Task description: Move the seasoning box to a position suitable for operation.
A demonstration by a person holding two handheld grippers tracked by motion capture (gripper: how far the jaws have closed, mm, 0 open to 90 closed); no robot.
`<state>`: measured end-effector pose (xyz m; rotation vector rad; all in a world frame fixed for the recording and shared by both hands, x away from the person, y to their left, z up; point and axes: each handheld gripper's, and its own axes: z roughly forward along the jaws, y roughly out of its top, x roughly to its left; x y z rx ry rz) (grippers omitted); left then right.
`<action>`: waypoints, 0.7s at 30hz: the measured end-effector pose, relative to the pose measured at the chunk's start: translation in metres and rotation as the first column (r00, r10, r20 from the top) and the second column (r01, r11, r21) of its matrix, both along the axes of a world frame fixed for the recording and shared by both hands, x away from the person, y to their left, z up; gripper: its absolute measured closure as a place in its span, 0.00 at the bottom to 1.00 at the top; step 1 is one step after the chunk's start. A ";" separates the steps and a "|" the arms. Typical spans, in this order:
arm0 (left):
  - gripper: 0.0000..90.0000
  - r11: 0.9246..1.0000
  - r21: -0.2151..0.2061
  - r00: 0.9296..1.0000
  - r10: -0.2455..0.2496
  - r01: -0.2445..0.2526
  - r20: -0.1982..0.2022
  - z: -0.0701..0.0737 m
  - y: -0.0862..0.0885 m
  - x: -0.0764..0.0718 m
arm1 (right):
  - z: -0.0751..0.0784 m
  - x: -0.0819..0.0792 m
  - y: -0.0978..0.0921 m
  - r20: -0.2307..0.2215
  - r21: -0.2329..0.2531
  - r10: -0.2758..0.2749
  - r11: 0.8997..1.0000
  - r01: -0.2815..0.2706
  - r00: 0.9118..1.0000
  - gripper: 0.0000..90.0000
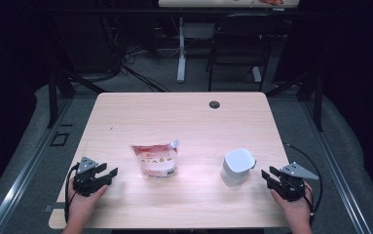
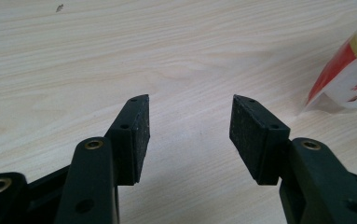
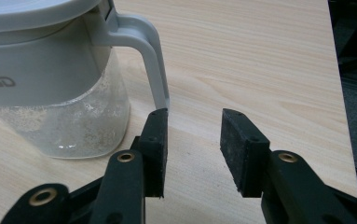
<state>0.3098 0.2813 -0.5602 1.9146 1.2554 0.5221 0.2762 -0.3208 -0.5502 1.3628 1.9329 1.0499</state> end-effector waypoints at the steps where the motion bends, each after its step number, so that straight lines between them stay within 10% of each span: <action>1: 0.53 1.000 0.005 1.000 -0.003 0.003 -0.002 0.000 0.000 0.000 | 0.000 0.000 0.000 0.001 0.000 0.004 1.000 -0.004 1.000 0.70; 21: 0.53 1.000 -0.010 1.000 -0.012 0.012 -0.004 0.001 0.001 -0.006 | 0.004 0.007 0.017 0.018 -0.031 0.044 0.999 -0.043 0.999 0.79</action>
